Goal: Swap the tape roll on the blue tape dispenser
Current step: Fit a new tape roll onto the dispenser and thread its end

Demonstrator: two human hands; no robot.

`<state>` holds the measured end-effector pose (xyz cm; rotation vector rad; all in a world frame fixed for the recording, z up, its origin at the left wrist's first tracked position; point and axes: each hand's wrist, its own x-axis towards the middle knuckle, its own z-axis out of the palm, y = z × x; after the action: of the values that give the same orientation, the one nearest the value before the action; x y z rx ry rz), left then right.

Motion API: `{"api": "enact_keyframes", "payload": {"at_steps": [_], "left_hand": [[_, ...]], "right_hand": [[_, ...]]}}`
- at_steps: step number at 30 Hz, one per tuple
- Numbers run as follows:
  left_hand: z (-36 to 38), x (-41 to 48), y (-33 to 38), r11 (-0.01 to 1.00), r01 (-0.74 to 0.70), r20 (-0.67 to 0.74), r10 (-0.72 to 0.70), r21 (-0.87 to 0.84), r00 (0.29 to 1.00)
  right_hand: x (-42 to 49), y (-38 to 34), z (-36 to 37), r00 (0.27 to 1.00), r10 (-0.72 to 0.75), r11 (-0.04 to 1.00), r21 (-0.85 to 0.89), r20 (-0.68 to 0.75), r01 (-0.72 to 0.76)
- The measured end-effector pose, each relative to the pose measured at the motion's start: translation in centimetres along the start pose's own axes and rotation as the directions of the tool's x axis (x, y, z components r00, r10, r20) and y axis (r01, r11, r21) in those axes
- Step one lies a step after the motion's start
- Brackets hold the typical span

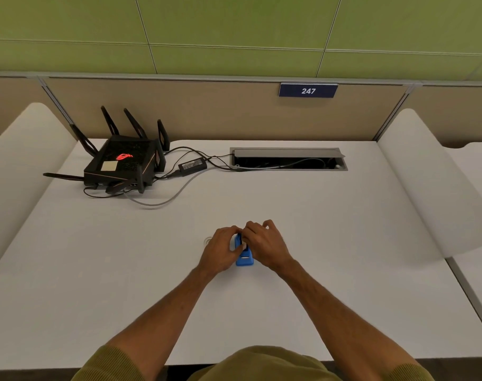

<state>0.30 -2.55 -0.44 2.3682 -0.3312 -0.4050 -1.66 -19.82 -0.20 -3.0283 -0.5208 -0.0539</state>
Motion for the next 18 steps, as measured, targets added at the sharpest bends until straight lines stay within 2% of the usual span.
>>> {"api": "enact_keyframes", "payload": {"at_steps": [14,16,17,18], "left_hand": [[0.1,0.2,0.1,0.998,-0.023,-0.006,0.023,0.057,1.0],[0.1,0.1,0.1,0.998,-0.029,-0.007,0.03,0.059,1.0],[0.1,0.0,0.1,0.998,-0.032,-0.01,0.033,0.053,0.999],[0.1,0.0,0.1,0.998,-0.035,-0.012,0.036,0.048,0.999]], "right_hand": [[-0.5,-0.3,-0.4,0.999,0.023,1.0,0.016,0.022,-0.023],[-0.9,-0.8,-0.2,0.992,0.129,0.985,0.119,-0.009,-0.127],[-1.2,-1.2,-0.3,0.966,0.257,0.94,0.243,-0.037,-0.241],[-1.4,-1.6,-0.4,0.908,0.418,0.838,0.398,-0.031,-0.373]]}}
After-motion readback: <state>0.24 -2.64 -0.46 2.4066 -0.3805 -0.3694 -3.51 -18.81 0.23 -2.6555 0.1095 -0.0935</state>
